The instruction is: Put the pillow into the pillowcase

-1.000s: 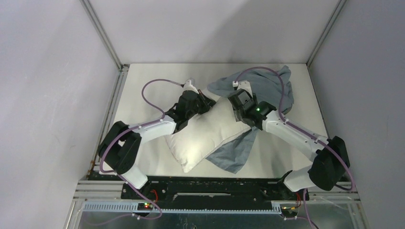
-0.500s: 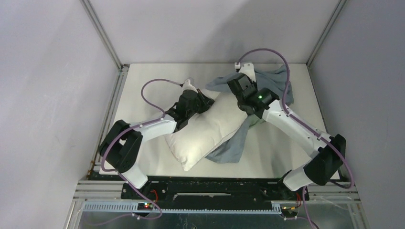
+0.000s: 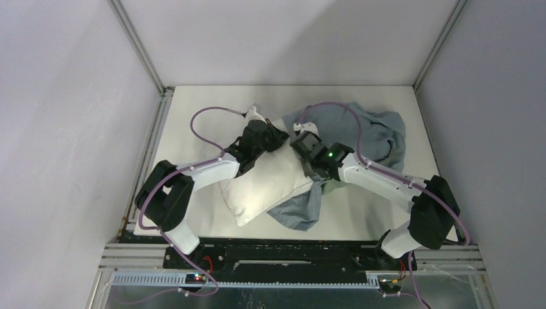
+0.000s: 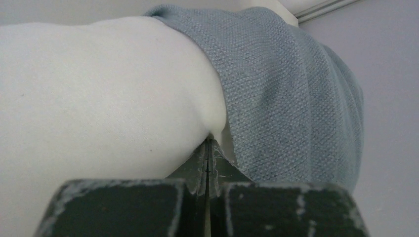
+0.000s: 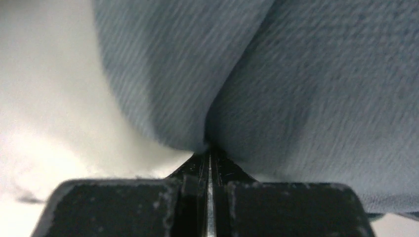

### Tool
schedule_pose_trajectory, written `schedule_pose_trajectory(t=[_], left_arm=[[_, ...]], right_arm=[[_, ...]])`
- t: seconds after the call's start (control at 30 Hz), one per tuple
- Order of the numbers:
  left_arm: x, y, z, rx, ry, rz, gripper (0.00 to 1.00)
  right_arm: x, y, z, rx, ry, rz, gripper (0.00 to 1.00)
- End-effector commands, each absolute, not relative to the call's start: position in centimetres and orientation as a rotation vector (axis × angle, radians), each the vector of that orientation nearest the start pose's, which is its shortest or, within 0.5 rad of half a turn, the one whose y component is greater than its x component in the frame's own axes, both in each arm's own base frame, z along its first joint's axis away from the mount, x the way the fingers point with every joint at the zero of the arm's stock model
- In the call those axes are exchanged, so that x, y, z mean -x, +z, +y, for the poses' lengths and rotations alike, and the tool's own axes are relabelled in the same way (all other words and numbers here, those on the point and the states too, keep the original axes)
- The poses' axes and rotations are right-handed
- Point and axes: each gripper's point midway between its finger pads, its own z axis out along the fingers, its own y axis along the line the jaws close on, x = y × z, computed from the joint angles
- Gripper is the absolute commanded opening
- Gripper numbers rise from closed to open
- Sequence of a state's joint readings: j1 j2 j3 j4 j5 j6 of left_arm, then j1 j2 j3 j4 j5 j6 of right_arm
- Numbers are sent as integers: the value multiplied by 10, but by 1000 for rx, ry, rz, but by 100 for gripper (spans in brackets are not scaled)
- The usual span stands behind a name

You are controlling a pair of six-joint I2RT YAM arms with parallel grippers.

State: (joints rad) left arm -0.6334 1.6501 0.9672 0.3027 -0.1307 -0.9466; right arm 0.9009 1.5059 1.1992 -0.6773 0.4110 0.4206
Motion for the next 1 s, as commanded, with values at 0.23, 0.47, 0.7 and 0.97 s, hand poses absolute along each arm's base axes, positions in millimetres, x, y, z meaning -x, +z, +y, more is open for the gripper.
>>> schedule_pose_trajectory(t=[0.23, 0.47, 0.7, 0.97], left_arm=[[-358, 197, -281, 240, -793, 2042, 42], [-304, 233, -237, -73, -567, 2095, 91], [-257, 184, -262, -413, -473, 2260, 100], [-300, 154, -290, -271, -430, 2349, 16]], right_arm=[[-326, 179, 241, 214, 213, 2331, 0], [-349, 214, 234, 178, 235, 2271, 0], [-364, 248, 246, 193, 266, 2227, 0], [-326, 232, 208, 121, 197, 2254, 10]])
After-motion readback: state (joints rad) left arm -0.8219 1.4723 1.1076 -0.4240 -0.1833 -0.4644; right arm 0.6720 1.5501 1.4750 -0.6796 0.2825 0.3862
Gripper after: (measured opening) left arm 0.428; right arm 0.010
